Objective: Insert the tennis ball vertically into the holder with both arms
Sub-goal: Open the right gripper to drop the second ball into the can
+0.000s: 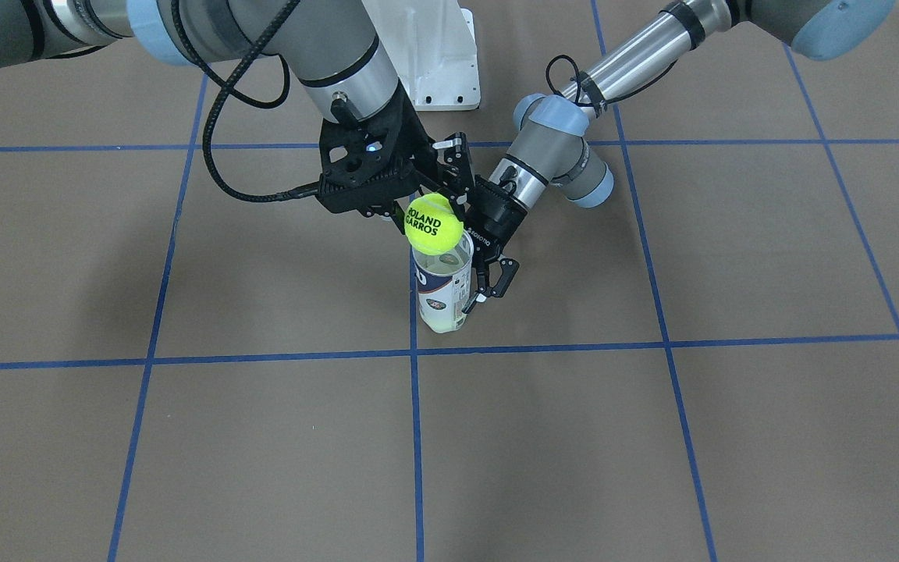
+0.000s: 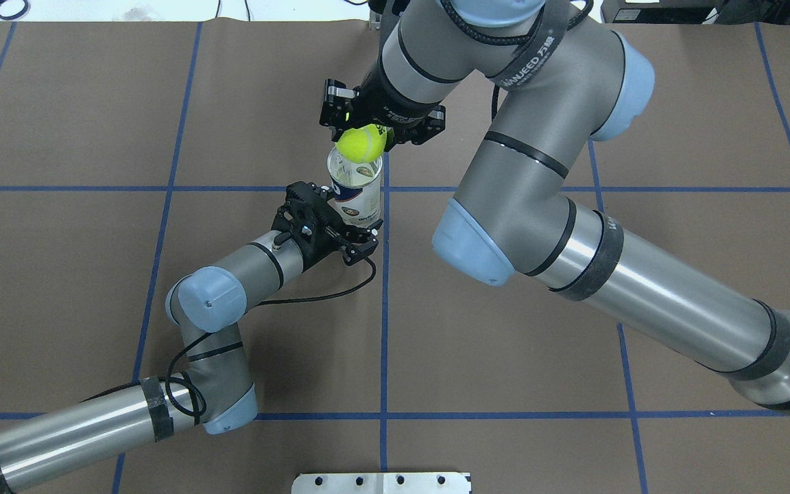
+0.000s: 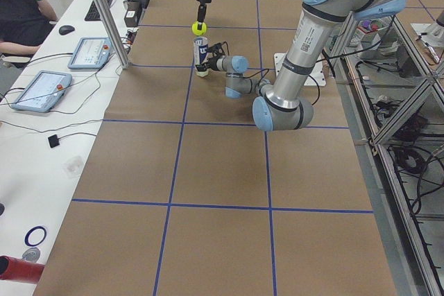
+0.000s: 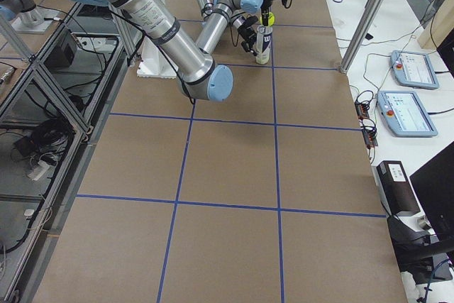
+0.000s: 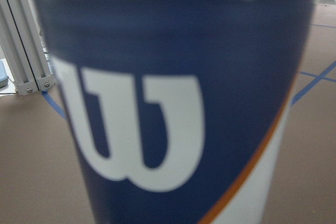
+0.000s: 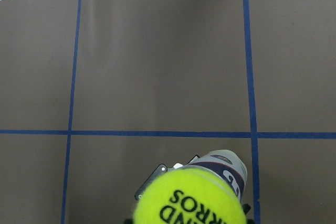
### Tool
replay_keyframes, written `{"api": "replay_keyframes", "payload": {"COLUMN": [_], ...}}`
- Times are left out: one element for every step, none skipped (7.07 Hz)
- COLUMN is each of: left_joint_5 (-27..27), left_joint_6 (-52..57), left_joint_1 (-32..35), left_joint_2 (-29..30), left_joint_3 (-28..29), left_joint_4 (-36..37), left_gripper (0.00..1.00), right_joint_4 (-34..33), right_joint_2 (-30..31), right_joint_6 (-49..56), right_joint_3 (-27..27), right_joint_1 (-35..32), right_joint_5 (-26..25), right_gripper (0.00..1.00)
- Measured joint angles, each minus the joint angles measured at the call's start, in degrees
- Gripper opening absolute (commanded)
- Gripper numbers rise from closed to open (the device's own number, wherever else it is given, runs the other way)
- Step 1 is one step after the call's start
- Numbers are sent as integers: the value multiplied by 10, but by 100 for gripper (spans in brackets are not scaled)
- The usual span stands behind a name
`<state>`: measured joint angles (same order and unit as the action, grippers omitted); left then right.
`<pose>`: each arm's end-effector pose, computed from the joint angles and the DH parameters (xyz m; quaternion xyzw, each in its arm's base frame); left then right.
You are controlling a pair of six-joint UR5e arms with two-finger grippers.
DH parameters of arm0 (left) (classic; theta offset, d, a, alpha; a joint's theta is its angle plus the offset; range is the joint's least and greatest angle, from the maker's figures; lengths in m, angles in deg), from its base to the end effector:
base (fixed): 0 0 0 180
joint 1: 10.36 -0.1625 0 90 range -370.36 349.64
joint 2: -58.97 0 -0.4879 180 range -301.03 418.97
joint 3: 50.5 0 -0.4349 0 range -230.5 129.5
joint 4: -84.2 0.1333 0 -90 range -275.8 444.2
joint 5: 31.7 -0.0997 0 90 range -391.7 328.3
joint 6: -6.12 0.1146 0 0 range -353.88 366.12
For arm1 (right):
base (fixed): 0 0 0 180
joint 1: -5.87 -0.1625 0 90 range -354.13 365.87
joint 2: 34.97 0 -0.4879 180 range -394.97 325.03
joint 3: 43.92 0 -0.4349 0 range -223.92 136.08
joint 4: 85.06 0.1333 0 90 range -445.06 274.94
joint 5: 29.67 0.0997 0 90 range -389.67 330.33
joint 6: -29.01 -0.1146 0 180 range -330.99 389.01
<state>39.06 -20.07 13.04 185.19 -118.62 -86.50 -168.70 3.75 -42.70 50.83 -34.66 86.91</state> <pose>0.6742 -0.4782 0.3396 0.5832 0.4487 0.1143 0.6674 -0.5249 -0.5567 0.0662 0.0762 -0.5357 0.0437 0.8398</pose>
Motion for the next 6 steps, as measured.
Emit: {"api": "replay_keyframes", "payload": {"left_joint_5": [0, 0, 0, 0, 0, 0], "left_joint_6": [0, 1, 1, 1, 2, 2], "left_joint_1": [0, 0, 0, 0, 0, 1], "left_joint_2": [0, -1, -1, -1, -1, -1], "left_joint_3": [0, 0, 0, 0, 0, 0], "left_joint_4": [0, -1, -1, -1, -1, -2], "left_gripper": [99, 99, 99, 99, 99, 99], "right_joint_4": [0, -1, -1, -1, -2, -2], "right_joint_2": [0, -1, -1, -2, -4, -7], "right_joint_6": [0, 0, 0, 0, -3, -12], "right_joint_3": [-6, -10, -12, -13, -14, -15], "right_joint_1": [4, 6, 7, 7, 7, 9], "right_joint_5": [-4, -6, -7, -7, -7, -11], "right_gripper": [0, 0, 0, 45, 98, 99]}}
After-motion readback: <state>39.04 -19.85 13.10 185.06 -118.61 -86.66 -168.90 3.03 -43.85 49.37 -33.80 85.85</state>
